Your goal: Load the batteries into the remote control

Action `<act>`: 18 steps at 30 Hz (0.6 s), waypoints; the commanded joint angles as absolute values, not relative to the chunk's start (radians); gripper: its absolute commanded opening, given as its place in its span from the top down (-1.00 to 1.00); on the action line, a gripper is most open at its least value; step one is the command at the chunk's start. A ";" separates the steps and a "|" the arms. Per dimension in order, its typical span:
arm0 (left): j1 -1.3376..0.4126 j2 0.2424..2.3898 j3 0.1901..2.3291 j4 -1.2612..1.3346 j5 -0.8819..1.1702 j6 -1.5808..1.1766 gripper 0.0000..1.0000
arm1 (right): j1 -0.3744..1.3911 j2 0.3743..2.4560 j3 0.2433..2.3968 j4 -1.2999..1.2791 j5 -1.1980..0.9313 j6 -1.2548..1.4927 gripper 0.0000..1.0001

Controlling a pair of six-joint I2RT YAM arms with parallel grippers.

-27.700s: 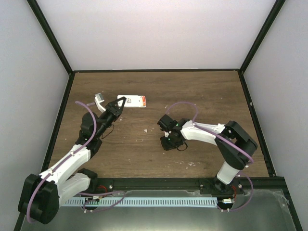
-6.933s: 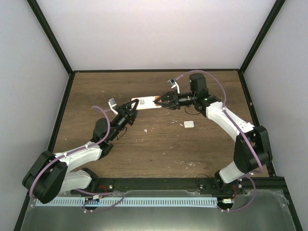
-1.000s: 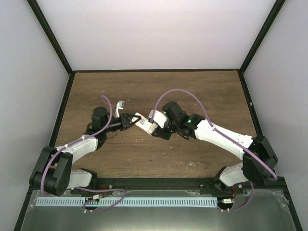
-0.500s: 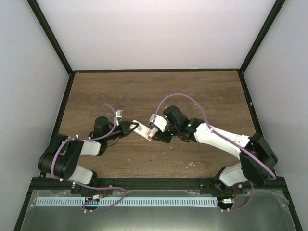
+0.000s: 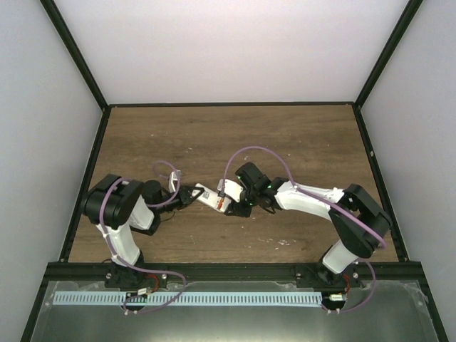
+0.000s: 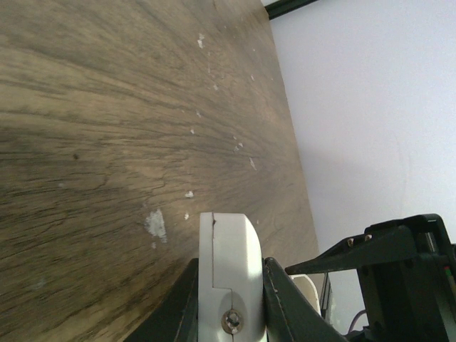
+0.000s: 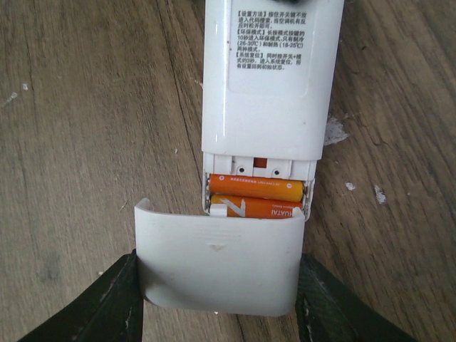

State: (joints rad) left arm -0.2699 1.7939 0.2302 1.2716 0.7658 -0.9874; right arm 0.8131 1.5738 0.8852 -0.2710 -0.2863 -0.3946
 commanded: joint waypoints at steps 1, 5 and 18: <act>-0.248 1.871 0.214 1.489 0.777 -1.028 1.00 | 0.807 1.602 0.894 -0.234 -0.280 -0.434 0.40; -0.245 1.920 0.211 1.524 0.761 -1.038 1.00 | 0.807 1.637 0.912 -0.221 -0.267 -0.444 0.40; -0.242 1.953 0.197 1.546 0.729 -1.034 1.00 | 0.805 1.735 0.983 -0.209 -0.223 -0.484 0.39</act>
State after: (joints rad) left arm -0.2481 1.9347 0.2096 1.4715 0.7475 -1.0512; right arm 0.8082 1.7279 0.9314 -0.2333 -0.2443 -0.4599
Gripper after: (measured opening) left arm 0.176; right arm 0.442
